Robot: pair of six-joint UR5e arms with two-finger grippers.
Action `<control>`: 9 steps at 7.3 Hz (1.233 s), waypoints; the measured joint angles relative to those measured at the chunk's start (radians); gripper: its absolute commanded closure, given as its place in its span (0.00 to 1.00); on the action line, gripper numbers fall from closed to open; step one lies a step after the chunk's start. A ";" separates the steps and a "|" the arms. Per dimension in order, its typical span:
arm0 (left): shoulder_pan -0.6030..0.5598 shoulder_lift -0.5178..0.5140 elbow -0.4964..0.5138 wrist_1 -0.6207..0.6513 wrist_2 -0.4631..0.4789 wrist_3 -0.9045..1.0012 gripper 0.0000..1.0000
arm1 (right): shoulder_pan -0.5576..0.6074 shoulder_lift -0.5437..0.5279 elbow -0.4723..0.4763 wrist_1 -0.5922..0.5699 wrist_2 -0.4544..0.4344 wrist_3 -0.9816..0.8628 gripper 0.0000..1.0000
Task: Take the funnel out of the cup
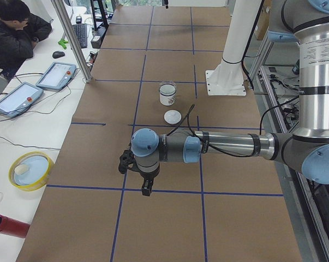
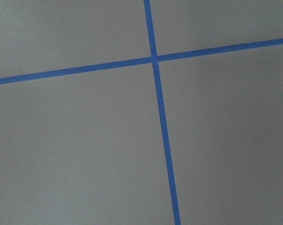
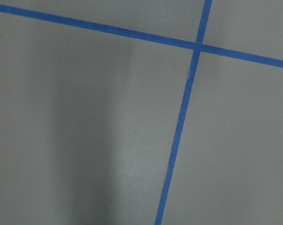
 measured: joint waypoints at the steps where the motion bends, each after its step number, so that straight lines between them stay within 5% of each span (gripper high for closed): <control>1: 0.000 0.000 0.000 0.000 0.000 0.000 0.00 | 0.000 0.000 0.000 0.000 0.000 0.000 0.00; 5: 0.003 -0.019 -0.035 -0.003 -0.001 0.000 0.00 | 0.000 0.000 0.000 0.000 0.000 0.000 0.00; 9: 0.008 -0.177 -0.064 -0.066 -0.004 -0.002 0.00 | 0.000 0.000 0.000 0.000 0.000 0.000 0.00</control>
